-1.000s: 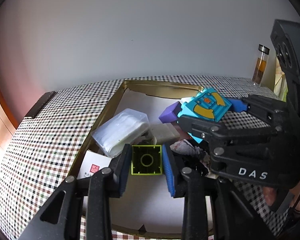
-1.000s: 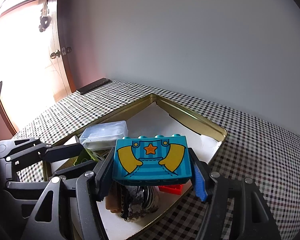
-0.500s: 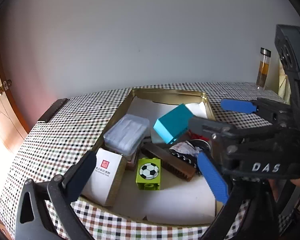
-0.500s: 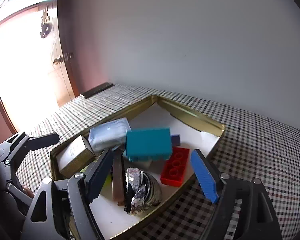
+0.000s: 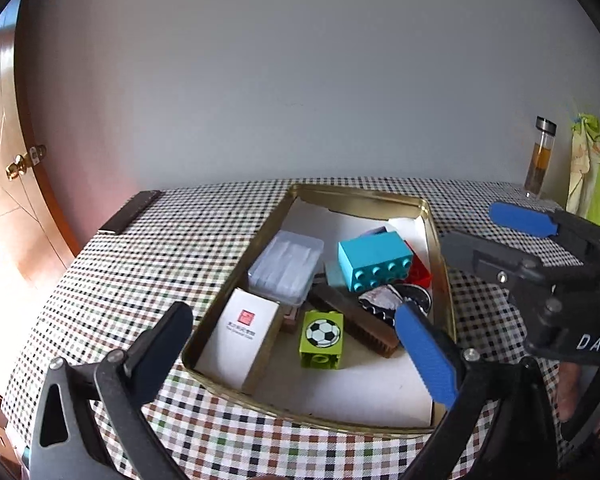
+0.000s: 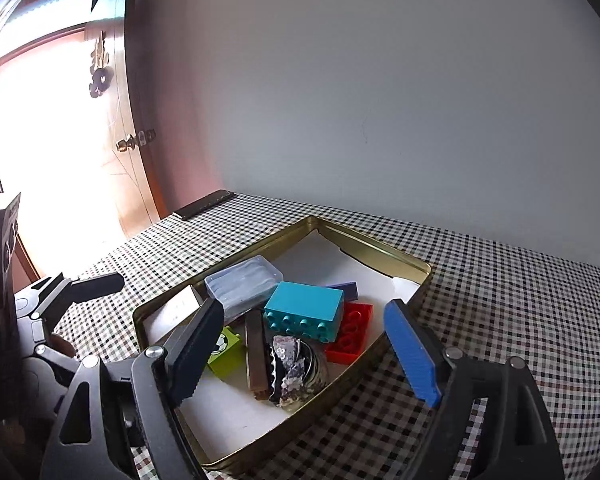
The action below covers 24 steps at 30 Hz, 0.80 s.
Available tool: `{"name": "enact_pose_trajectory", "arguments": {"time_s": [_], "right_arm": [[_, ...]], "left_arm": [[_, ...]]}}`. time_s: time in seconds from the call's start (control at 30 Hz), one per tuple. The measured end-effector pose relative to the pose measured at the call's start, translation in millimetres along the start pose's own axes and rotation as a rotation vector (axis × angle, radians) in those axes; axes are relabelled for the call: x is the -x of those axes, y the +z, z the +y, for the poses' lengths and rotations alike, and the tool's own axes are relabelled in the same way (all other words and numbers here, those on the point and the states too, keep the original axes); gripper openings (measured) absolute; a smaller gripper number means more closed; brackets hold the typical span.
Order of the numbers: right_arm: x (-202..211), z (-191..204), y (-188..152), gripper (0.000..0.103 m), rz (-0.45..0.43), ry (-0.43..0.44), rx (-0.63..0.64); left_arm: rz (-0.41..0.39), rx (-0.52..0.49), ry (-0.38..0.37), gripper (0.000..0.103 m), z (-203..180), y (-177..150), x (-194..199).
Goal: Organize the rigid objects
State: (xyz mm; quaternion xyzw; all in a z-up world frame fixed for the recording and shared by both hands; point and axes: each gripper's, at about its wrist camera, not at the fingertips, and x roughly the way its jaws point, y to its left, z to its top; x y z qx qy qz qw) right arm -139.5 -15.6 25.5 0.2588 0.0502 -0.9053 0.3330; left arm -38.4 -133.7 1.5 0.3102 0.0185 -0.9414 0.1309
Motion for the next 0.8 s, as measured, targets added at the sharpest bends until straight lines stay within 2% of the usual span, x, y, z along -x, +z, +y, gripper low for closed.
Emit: {"name": "enact_pose_trajectory", "arguments": {"time_s": [0.27, 0.8], "right_arm": [[9.7, 9.2, 1.5, 0.084, -0.018, 0.012, 0.011], [3.0, 13.0, -5.5, 0.084, 0.005, 0.014, 0.013]], "left_arm": [[-0.022, 0.022, 0.010, 0.103, 8.6, 1.5, 9.7], [-0.026, 0.035, 0.054, 0.103, 16.3, -4.5, 6.1]]}}
